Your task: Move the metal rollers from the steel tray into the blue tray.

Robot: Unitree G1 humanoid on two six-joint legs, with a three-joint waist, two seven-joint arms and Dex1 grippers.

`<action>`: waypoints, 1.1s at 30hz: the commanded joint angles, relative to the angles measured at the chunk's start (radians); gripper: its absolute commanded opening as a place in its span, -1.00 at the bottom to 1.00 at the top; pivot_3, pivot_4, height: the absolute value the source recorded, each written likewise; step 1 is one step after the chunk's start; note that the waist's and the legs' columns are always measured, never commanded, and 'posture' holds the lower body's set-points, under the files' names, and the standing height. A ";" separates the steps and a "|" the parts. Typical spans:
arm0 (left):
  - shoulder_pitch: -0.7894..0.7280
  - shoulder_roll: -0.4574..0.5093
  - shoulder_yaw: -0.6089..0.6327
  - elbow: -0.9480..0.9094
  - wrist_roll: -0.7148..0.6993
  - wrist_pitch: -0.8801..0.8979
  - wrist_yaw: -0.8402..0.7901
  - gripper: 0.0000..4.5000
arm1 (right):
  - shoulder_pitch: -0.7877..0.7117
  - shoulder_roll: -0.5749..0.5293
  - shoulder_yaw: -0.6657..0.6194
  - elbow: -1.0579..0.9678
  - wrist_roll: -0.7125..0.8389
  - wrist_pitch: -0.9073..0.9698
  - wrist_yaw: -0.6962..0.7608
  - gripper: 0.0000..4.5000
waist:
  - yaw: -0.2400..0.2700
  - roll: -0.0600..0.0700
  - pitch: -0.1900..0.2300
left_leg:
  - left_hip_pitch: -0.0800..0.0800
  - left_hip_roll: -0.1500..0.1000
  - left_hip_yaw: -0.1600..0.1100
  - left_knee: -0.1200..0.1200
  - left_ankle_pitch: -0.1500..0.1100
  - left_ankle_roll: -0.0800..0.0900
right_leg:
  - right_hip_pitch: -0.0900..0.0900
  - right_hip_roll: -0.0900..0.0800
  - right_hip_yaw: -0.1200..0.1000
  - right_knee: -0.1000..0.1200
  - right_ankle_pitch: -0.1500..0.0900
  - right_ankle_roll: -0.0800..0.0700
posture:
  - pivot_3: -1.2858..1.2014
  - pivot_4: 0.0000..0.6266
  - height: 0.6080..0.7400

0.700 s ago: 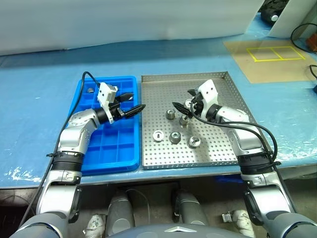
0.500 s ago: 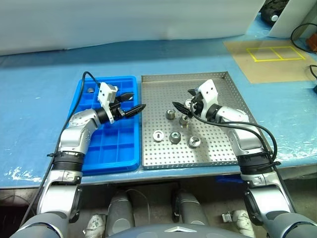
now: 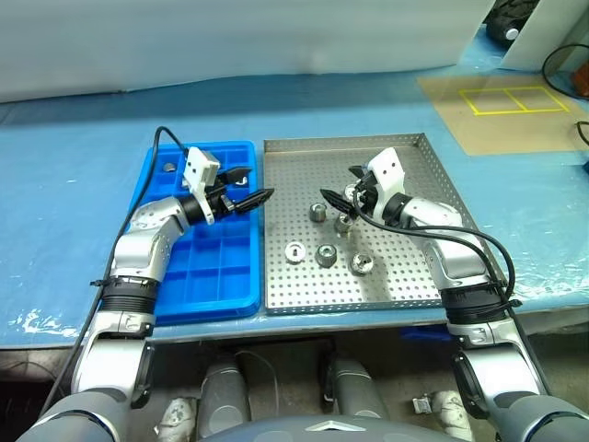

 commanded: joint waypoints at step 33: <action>-0.504 -0.214 -0.158 0.967 0.388 -0.473 -0.171 0.99 | 0.358 -0.228 -0.157 -0.640 0.204 0.303 -0.016 1.00 | -0.044 0.000 0.000 | 0.001 -0.001 0.000 0.001 -0.004 0.006 | 0.007 0.000 0.001 -0.011 0.001 0.002 | -0.48 -0.52 1.00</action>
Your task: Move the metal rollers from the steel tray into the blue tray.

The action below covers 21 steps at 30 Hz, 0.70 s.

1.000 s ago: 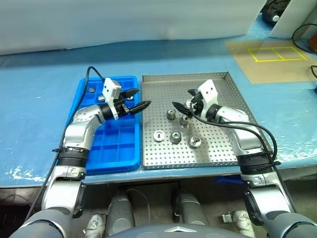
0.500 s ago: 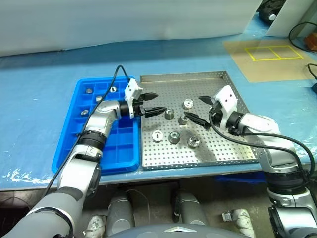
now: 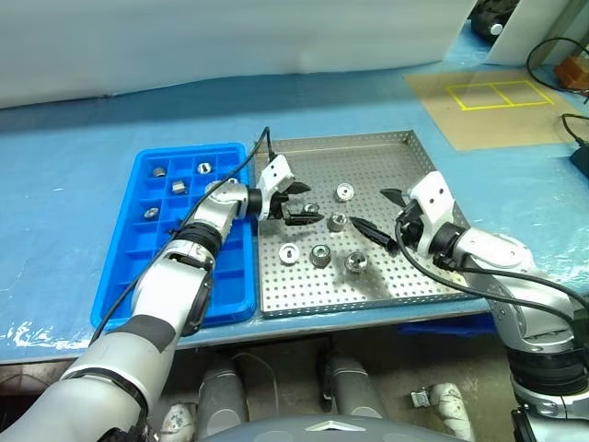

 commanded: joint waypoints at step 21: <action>-0.042 -0.064 0.037 0.064 0.111 0.066 0.137 0.99 | 0.003 -0.022 -0.003 -0.026 -0.016 -0.010 -0.074 1.00 | -0.018 0.002 -0.001 | 0.000 -0.009 0.000 0.014 -0.008 0.012 | 0.007 -0.008 -0.001 -0.001 -0.001 0.002 | -0.48 -0.52 1.00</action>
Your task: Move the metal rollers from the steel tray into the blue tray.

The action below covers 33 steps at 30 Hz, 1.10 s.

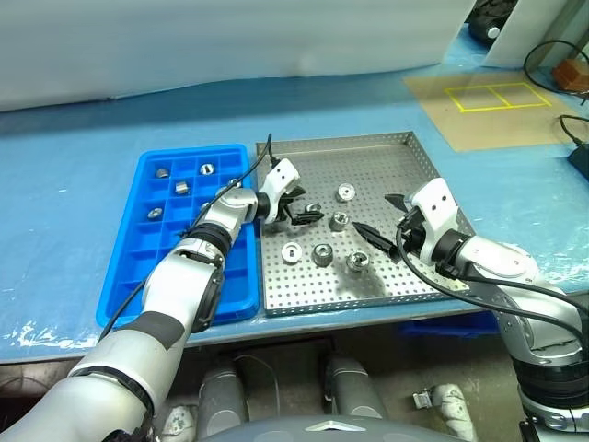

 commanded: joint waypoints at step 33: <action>0.021 -0.023 -0.048 0.003 0.087 0.023 -0.053 0.08 | -0.038 0.002 0.000 0.024 -0.048 -0.045 -0.045 1.00 | -0.006 0.002 -0.002 | -0.002 -0.008 0.000 0.000 -0.004 0.007 | 0.001 -0.011 -0.001 -0.002 -0.006 0.011 | -0.49 -0.52 1.00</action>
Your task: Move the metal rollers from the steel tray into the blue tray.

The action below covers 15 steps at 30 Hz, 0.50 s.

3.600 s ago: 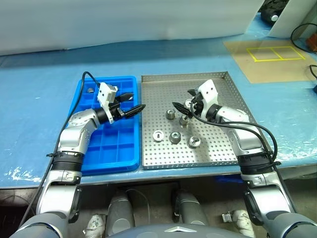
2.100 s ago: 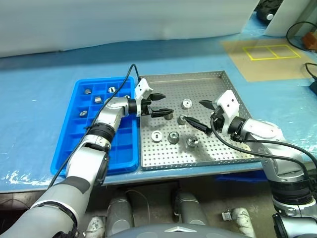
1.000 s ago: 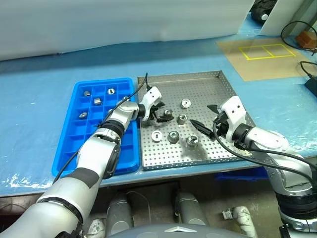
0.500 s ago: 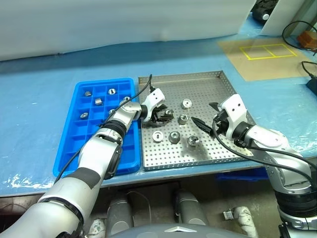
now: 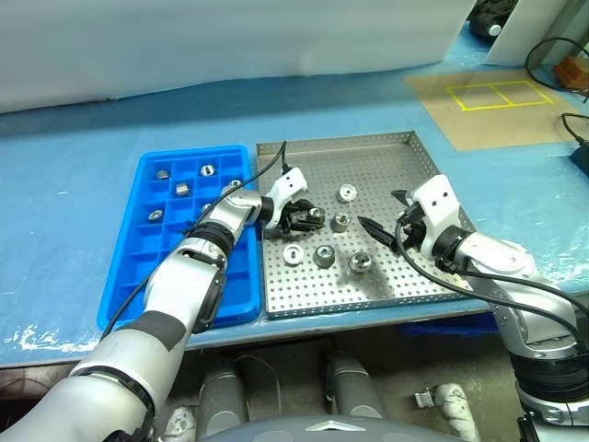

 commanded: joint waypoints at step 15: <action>0.028 0.002 0.015 0.001 -0.002 -0.023 0.030 -0.17 | -0.037 0.015 0.006 0.006 -0.027 -0.035 -0.006 1.00 | -0.022 0.000 0.000 | -0.001 -0.003 0.000 0.000 0.000 0.001 | 0.000 -0.001 -0.001 -0.001 -0.002 0.004 | -0.46 -0.52 1.00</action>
